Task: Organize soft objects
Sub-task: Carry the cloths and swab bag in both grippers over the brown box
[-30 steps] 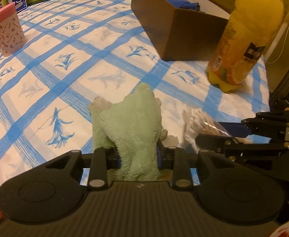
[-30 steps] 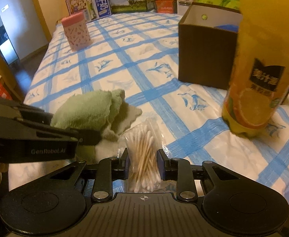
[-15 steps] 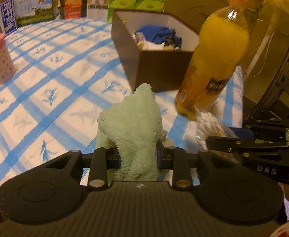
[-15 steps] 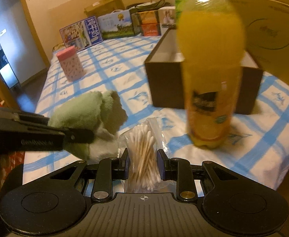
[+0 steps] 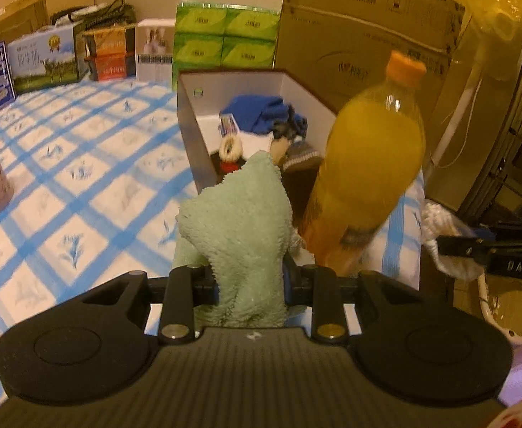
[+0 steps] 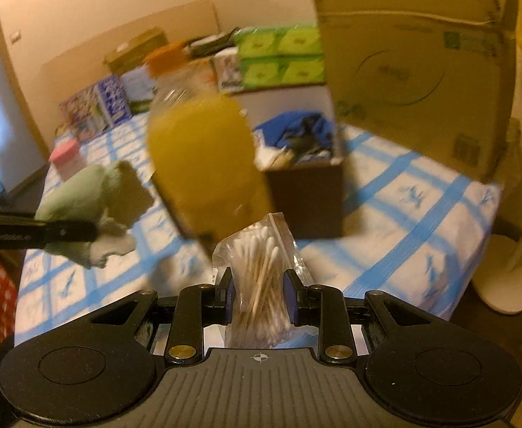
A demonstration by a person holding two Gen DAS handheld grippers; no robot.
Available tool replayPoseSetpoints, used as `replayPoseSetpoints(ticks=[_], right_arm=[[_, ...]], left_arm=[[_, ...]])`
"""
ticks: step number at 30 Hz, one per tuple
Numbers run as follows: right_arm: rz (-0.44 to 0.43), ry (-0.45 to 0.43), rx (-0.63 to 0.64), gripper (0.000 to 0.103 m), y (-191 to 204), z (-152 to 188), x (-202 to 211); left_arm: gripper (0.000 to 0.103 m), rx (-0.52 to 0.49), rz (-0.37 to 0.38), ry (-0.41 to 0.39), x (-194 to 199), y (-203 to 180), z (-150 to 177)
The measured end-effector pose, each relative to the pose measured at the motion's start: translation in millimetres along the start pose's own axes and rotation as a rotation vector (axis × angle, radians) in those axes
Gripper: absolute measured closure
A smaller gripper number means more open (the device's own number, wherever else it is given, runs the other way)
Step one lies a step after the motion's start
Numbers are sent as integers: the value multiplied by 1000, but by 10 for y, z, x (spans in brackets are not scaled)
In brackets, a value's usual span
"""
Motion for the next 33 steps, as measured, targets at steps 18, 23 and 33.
replayPoseSetpoints(ticks=[18,23,33], right_arm=[[-59,-141,-16,75,-295,-1258,-460],[-102,-129,-24,75,-252,-1496,-751],[-138,-53,7,75,-195,-1607,-1283]], left_arm=[[76,-56,6,-113,-334,100,-1087],[76,-40,29,-95,-559,151,-1251],[76,-50,52,-47,-993,161,-1437]])
Point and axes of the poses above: each gripper's, at about its wrist camera, not at the fingertips, and x roughly against the way its jaws point, y to its left, z to its underside, the point moved 10 cm from there along -x, roughly the way its jaws point, and after that the axes turned 13 degrees about z, right-handed, at the moved point
